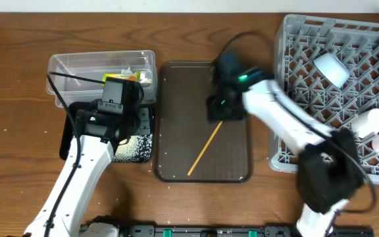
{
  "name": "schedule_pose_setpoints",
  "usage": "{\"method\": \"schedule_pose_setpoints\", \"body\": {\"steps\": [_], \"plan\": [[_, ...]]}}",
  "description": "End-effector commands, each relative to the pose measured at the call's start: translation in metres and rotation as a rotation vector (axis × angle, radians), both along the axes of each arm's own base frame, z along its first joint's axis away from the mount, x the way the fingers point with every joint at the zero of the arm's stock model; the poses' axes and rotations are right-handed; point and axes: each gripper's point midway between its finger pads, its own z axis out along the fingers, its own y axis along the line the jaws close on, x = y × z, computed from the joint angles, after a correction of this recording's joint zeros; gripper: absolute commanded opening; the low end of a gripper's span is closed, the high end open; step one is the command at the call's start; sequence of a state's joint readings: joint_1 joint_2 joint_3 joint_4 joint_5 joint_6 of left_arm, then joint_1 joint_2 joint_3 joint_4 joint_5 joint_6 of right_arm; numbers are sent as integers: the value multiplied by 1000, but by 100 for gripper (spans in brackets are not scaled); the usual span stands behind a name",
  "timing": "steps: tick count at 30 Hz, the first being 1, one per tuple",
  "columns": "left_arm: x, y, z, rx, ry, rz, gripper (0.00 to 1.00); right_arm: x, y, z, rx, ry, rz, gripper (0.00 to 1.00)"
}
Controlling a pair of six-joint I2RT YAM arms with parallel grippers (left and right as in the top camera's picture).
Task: Sort waste into correct bins and load items into the dishwasher rack
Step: 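Reach the right gripper back and grasp the second chopstick, then carry the second chopstick into the dish rack and release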
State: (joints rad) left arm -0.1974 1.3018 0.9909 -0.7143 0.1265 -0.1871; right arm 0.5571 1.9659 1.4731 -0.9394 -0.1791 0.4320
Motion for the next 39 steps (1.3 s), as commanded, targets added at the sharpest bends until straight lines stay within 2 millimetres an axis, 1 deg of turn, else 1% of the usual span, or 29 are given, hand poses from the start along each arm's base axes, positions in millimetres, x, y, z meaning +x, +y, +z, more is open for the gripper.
{"method": "schedule_pose_setpoints", "body": {"steps": [1, 6, 8, 10, 12, 15, 19, 21, 24, 27, 29, 31, 33, 34, 36, 38, 39], "plan": [[3, 3, 4, 7, -9, 18, 57, -17, 8, -27, -66, 75, -64, 52], [3, 3, 4, 7, -9, 18, 57, -35, 15, -58, -121, 141, -30, 51], [3, 3, 4, 7, -9, 18, 57, -40, 16, -67, -136, 159, -22, 48], [3, 3, 4, 7, -9, 18, 57, -41, 15, -73, -146, 167, -21, 45], [3, 3, 4, 7, -9, 18, 57, -37, 11, -74, -168, 154, -33, 39], [3, 3, 4, 7, -9, 18, 57, -29, 2, -73, -195, 126, -57, 19], [3, 3, 4, 7, -9, 18, 57, -11, -15, -65, -188, 111, -112, 1], [3, 3, 4, 7, -9, 18, 57, 6, -27, -52, -167, 78, -127, 1], [3, 3, 4, 7, -9, 18, 57, 34, -43, -22, -121, -8, -122, 1], [3, 3, 4, 7, -9, 18, 57, 65, -62, 26, -68, -143, -90, 1], [3, 3, 4, 7, -9, 18, 57, 83, -79, 65, -47, -251, -55, 1], [3, 3, 4, 7, -9, 18, 57, 95, -99, 99, -39, -345, -38, 1], [3, 3, 4, 7, -9, 18, 57, 101, -121, 124, -46, -418, -33, 1], [3, 3, 4, 7, -9, 18, 57, 104, -135, 133, -58, -443, -57, 1], [3, 3, 4, 7, -9, 18, 57, 106, -160, 140, -86, -456, -112, 1], [3, 3, 4, 7, -9, 18, 57, 105, -180, 135, -106, -433, -152, 1], [3, 3, 4, 7, -9, 18, 57, 104, -187, 130, -113, -414, -167, 1]]}}
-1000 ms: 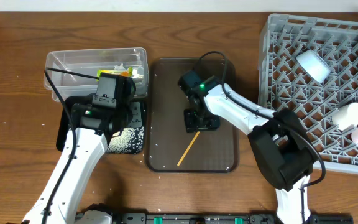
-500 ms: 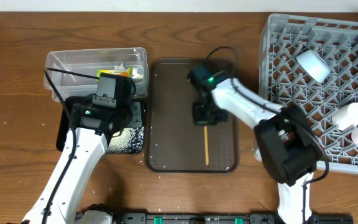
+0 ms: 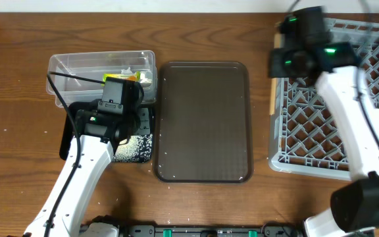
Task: Sort waste into correct bins and load items into the dishwasher rack
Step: 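Carry the second chopstick into the dish rack and release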
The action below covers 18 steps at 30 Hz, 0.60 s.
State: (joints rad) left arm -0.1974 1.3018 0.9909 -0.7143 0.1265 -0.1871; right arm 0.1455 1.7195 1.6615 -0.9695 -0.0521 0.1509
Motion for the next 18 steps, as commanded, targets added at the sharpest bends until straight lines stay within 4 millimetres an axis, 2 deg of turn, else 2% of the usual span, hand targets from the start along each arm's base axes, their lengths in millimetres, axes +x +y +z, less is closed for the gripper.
{"method": "schedule_pose_setpoints", "body": {"steps": [1, 5, 10, 15, 18], "plan": [[3, 3, 4, 7, -9, 18, 57, -5, -30, -33, -57, 97, -21, 1], [3, 3, 4, 7, -9, 18, 57, -15, -52, -65, -61, 197, -70, 1], [3, 3, 4, 7, -9, 18, 57, -21, -57, -101, -70, 274, -79, 2], [3, 3, 4, 7, -9, 18, 57, -13, -57, -104, -71, 256, -81, 7], [3, 3, 4, 7, -10, 18, 57, -9, -57, -96, -69, 230, -82, 25]]}}
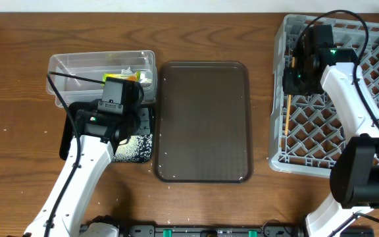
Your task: Sort waste into correct bins and load items into the dishwasher rack
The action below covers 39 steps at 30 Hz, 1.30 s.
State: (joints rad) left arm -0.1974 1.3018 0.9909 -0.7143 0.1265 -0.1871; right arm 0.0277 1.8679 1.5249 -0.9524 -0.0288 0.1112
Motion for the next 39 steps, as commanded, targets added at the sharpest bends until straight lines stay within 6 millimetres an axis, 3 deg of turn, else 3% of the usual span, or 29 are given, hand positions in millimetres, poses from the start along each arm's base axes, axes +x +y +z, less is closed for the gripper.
{"method": "schedule_pose_setpoints", "body": {"steps": [1, 5, 10, 13, 16, 25, 33, 36, 38, 39], "plan": [[4, 3, 4, 7, -12, 18, 63, 5, -2, 15, -8, -41, 11, 28], [9, 2, 12, 8, -36, 10, 66, 7, -1, 38, -3, -97, 12, 31], [30, 20, 42, 51, -123, 71, 68, 5, 1, 68, 4, -177, 17, 38], [41, 29, 57, 51, -170, 106, 68, 1, 8, 76, 16, -191, 59, 40], [42, 32, 58, 44, -173, 125, 68, -2, 19, 76, 44, -184, 86, 45], [9, 33, 46, 14, -42, 123, 74, -2, 5, 80, 77, -185, -57, 54], [-30, 40, 86, -1, -208, 94, 74, -30, -12, 116, 1, -277, -85, 61], [-52, 45, 105, -2, -364, 101, 74, -46, -8, 132, 0, -408, -53, 70], [-67, 50, 113, 3, -459, 119, 81, -60, -6, 138, 5, -497, -47, 74], [-74, 54, 116, 13, -501, 133, 85, -68, -7, 140, 7, -543, -49, 84]]}}
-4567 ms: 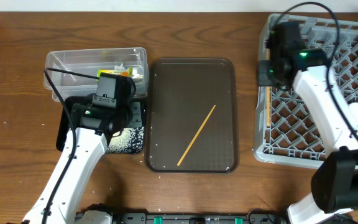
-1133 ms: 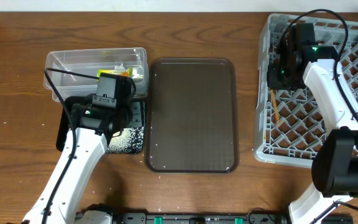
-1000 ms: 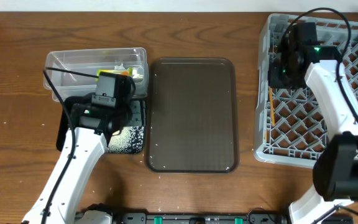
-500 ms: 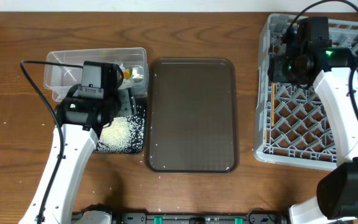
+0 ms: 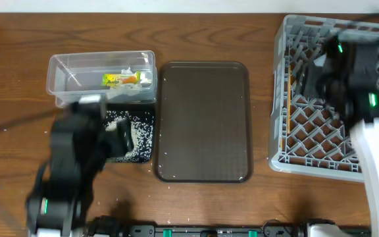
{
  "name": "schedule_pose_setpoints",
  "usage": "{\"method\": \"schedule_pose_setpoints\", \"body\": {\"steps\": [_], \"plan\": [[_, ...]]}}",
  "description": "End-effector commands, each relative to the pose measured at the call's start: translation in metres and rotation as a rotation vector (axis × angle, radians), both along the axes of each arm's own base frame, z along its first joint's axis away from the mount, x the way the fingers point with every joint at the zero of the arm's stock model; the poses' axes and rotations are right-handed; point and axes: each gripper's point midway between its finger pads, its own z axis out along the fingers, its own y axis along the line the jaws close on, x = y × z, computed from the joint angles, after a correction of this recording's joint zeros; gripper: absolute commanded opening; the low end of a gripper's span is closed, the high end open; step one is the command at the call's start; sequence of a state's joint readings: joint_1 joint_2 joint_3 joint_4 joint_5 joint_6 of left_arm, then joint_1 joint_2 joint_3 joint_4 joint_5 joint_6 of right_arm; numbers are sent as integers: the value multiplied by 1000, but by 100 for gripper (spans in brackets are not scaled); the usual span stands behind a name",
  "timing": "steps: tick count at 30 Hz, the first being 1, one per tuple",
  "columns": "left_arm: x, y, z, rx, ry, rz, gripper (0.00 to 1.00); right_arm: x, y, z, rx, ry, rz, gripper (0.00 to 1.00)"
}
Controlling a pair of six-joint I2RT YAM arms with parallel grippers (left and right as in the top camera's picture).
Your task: Sort waste into correct bins and load items into the dishwasher rack
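Note:
The brown tray [image 5: 202, 122] in the middle lies bare. A thin wooden chopstick [image 5: 282, 131] rests along the left edge of the grey dishwasher rack [image 5: 321, 161]. My right gripper [image 5: 318, 82] hovers over the rack's upper middle, apart from the chopstick and holding nothing. A clear bin [image 5: 102, 62] at the left holds a yellow-green wrapper [image 5: 120, 79]. Below it a black bin [image 5: 129, 155] holds white scraps. My left arm is a dark blur at the lower left, with its gripper [image 5: 114, 141] near the black bin; its jaws cannot be made out.
The rack's tall grey walls stand at the right edge of the table. The two bins sit close against the tray's left side. Bare wood lies in front of the tray and at the far left.
My right gripper has let go of the chopstick, which now lies at the rack's left edge, and has moved right over the rack. My left arm has drawn back toward the lower left and is blurred.
My right gripper was down on the chopstick on the tray. Then it held the chopstick by the rack's left wall, then inside the rack's left side. Now the chopstick lies in the rack and the tray is bare. The left arm stayed at the bins until now.

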State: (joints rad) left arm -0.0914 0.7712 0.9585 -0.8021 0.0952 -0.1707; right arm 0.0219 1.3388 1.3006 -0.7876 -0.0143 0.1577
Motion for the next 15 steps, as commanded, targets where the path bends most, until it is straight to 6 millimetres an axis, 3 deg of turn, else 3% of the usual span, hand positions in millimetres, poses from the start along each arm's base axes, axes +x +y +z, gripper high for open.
{"method": "schedule_pose_setpoints", "body": {"steps": [1, 2, 8, 15], "plan": [[-24, 14, 5, 41, -116, 41, 86, -35, -3, 4, -11, -114, -15, 91], [-30, 15, 9, 39, -151, 44, 86, -44, -5, 5, -9, -150, -31, 99], [-52, 17, 33, 24, -287, 48, 87, -88, -7, -11, -9, -207, -32, 99], [-55, 17, 36, 22, -304, 48, 88, -135, -8, -52, -17, -23, -30, 99]]}}
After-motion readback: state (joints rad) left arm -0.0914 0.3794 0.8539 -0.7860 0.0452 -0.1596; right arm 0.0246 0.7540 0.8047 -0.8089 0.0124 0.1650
